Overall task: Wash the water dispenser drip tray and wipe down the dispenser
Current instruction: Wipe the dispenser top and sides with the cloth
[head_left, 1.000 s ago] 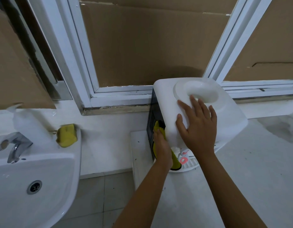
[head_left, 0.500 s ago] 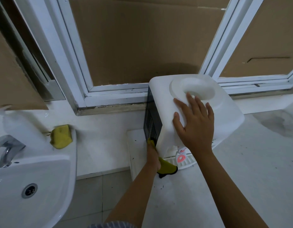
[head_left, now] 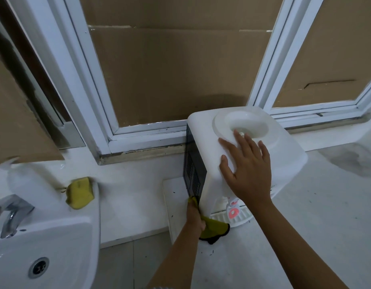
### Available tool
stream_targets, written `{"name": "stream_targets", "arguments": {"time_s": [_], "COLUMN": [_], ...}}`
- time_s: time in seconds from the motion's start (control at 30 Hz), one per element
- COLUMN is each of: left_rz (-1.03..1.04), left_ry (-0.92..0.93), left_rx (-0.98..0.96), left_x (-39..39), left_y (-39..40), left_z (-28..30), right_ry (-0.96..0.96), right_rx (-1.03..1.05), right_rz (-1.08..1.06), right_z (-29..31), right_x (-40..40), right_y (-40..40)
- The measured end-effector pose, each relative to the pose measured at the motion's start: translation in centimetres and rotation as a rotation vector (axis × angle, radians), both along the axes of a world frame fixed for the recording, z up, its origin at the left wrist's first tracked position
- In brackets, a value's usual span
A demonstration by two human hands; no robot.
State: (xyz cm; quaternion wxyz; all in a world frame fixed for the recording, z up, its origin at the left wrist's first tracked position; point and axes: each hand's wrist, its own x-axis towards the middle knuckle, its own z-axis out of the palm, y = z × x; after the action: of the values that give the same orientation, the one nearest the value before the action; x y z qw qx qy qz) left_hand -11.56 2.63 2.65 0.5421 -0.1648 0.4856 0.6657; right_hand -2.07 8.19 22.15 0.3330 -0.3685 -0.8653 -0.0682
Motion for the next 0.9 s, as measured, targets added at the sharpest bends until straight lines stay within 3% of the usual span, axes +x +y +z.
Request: {"name": "stream_targets", "arguments": {"time_s": [0.33, 0.57, 0.7, 0.83, 0.9], "left_rz": [0.049, -0.010, -0.041, -0.199, -0.154], "left_ry": [-0.075, 0.036, 0.295, 0.952, 0.992], "left_rx": [0.155, 0.272, 0.243, 0.062, 0.052], "left_x": [-0.2, -0.1, 1.0, 1.8, 1.5], "left_y": [-0.1, -0.4, 0.1, 0.9, 1.0], "left_z": [9.7, 18.0, 19.0, 18.3, 17.7], "right_ry": [-0.022, -0.044, -0.020, 0.012, 0.043], "right_rx": [-0.036, -0.079, -0.102, -0.131, -0.138], "right_rz": [-0.018, -0.012, 0.006, 0.028, 0.040], "right_z": [0.2, 0.5, 0.7, 0.8, 0.9], "right_x": [0.0, 0.1, 0.2, 0.2, 0.2], "right_y": [-0.4, -0.6, -0.8, -0.8, -1.0]}}
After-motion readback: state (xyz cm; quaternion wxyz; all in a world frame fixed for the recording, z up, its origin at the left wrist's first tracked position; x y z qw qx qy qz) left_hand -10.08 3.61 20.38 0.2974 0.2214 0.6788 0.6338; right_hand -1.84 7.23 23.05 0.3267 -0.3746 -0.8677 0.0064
